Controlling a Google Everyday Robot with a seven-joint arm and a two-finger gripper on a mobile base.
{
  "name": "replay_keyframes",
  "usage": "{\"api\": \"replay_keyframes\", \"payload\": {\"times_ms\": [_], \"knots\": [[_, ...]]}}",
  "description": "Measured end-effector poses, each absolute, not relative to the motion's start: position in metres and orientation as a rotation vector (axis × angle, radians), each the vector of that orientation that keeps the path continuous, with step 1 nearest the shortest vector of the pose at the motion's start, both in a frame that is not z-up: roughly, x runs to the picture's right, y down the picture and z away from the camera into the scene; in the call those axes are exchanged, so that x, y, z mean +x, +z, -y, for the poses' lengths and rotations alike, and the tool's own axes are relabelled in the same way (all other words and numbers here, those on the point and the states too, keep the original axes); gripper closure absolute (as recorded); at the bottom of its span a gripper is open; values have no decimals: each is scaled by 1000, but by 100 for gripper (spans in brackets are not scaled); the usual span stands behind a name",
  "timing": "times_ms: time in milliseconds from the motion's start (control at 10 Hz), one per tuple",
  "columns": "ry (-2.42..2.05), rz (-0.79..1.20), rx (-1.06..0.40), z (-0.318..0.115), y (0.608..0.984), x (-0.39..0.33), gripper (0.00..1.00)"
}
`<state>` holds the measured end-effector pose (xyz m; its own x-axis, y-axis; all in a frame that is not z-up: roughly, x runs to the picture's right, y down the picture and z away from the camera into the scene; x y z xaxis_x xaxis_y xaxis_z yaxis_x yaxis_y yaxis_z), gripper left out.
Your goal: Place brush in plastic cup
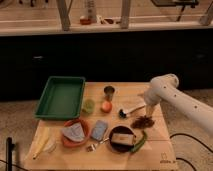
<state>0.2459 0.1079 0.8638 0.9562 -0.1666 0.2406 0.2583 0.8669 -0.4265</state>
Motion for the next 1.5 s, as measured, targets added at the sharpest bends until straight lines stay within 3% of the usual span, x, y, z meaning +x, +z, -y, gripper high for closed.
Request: {"api": "replay_keyframes", "payload": {"times_ms": [1500], "knots": [[-315,275,-523,-104,914,224,20]]}}
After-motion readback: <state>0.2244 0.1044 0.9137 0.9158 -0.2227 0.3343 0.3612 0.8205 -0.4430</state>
